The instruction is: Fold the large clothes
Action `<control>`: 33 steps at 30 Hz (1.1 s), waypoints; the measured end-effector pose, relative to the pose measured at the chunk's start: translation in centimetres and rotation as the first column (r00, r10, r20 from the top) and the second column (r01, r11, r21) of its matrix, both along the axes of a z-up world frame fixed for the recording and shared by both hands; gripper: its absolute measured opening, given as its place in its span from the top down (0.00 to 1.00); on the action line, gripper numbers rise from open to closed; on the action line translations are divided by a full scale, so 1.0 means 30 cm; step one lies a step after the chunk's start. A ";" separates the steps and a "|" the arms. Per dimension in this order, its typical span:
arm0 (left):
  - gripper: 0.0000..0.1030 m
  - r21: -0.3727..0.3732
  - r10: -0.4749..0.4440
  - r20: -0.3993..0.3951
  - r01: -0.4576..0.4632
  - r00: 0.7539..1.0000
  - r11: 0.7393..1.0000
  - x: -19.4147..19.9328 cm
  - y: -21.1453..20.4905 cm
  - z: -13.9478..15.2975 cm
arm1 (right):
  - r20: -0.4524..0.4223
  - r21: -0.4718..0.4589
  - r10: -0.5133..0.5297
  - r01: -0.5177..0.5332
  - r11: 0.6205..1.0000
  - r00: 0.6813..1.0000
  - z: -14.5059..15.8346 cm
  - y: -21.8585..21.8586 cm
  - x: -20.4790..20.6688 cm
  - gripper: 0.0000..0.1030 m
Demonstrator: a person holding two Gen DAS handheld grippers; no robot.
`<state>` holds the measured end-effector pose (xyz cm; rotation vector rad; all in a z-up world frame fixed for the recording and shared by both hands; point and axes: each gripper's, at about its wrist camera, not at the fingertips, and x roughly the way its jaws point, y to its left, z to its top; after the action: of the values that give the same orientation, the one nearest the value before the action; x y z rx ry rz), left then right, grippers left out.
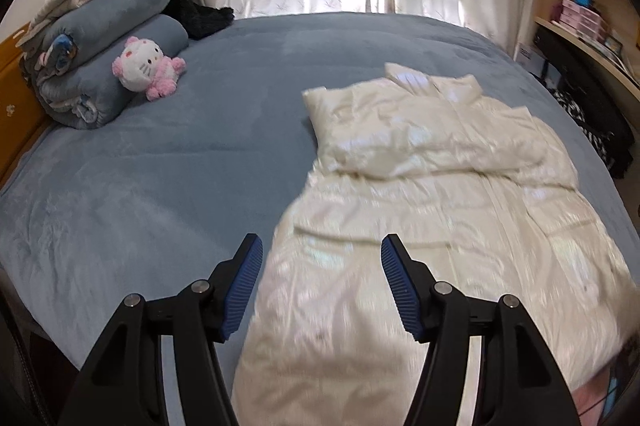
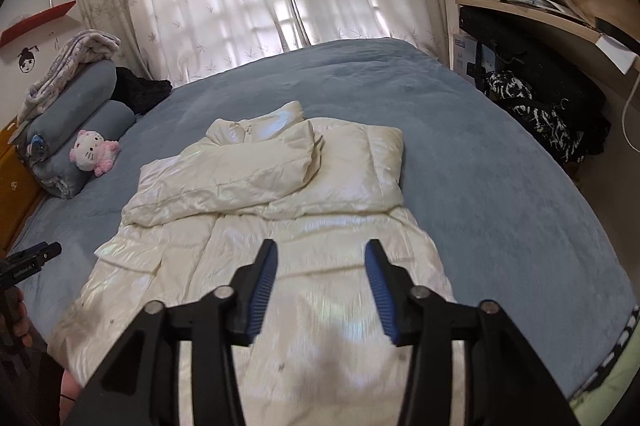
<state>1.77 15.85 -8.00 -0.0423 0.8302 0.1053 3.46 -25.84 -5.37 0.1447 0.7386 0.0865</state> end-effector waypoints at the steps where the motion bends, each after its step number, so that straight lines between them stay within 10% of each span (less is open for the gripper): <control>1: 0.41 -0.008 -0.007 -0.010 0.006 1.000 1.000 -0.019 0.003 -0.007 | -0.001 0.003 0.002 -0.002 1.000 1.000 -0.002 -0.003 -0.020 0.52; 16: 0.34 -0.211 -0.024 -0.183 -0.015 0.983 0.977 -0.227 0.262 -0.262 | -0.108 -0.010 -0.107 0.107 0.994 0.988 -0.143 -0.213 -0.278 0.37; 33: 0.17 -0.390 -0.090 -0.185 0.011 0.979 0.921 -0.197 0.279 -0.418 | -0.252 0.373 -0.091 0.183 0.910 0.963 -0.382 -0.365 -0.315 0.33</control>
<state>-4.14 24.21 -20.53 -0.3891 1.0437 -0.1084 -5.99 -36.80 -16.83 0.6008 0.9349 0.0833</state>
